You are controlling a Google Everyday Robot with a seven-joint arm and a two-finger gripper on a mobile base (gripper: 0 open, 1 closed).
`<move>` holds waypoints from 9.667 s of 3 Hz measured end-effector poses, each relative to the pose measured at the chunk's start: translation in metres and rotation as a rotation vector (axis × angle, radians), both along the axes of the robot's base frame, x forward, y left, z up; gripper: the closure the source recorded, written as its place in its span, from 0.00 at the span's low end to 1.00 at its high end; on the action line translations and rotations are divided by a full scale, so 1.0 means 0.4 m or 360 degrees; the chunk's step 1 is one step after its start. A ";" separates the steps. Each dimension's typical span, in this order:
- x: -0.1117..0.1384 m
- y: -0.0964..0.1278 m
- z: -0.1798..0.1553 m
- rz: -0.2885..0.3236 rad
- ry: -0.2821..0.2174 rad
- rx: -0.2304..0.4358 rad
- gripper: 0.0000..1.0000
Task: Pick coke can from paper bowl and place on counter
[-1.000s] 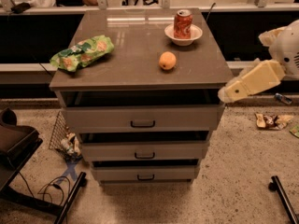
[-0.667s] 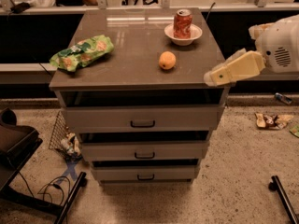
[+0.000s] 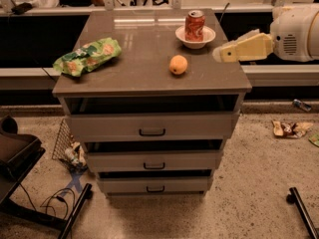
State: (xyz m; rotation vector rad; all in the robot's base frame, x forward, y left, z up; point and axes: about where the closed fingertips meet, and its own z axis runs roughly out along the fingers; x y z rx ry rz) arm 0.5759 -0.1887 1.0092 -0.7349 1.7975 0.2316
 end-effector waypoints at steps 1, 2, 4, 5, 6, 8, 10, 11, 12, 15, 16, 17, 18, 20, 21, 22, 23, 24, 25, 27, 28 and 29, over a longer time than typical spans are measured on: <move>0.000 0.000 0.001 0.0000 -0.0001 -0.0001 0.00; 0.055 0.038 0.006 -0.0010 -0.0037 0.0066 0.00; 0.299 0.142 -0.003 -0.0034 -0.0119 0.0274 0.00; 0.434 0.195 -0.039 -0.0055 -0.0116 0.0344 0.00; 0.586 0.222 -0.097 -0.0106 -0.0157 0.0364 0.00; 0.749 0.140 -0.147 -0.0224 -0.0189 0.0297 0.00; 0.821 0.089 -0.206 -0.0265 -0.0136 0.0272 0.00; 0.833 0.107 -0.251 -0.0230 -0.0083 0.0319 0.26; 0.834 0.112 -0.253 -0.0227 -0.0082 0.0317 0.48; 0.857 0.153 -0.213 -0.0172 -0.0111 0.0300 1.00; 0.883 0.160 -0.108 -0.0148 -0.0185 0.0274 1.00; 0.922 0.227 -0.090 -0.0092 -0.0160 0.0258 1.00; 0.979 0.355 -0.069 -0.0082 -0.0181 0.0249 1.00; 1.016 0.375 -0.098 -0.0131 -0.0213 0.0253 1.00; 1.059 0.383 -0.125 -0.0220 -0.0263 0.0220 1.00; 1.085 0.399 -0.155 -0.0280 -0.0277 0.0136 1.00; 1.088 0.421 -0.201 -0.0273 -0.0219 0.0060 1.00; 1.088 0.426 -0.209 -0.0269 -0.0210 0.0057 0.82; 1.089 0.431 -0.214 -0.0266 -0.0207 0.0057 0.59; 1.092 0.439 -0.227 -0.0262 -0.0198 0.0055 0.13; 1.093 0.444 -0.232 -0.0259 -0.0194 0.0054 0.00; 1.093 0.444 -0.232 -0.0259 -0.0193 0.0054 0.00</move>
Offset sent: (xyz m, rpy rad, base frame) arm 0.0417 0.0199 -0.0017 0.0758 -0.0391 -0.0314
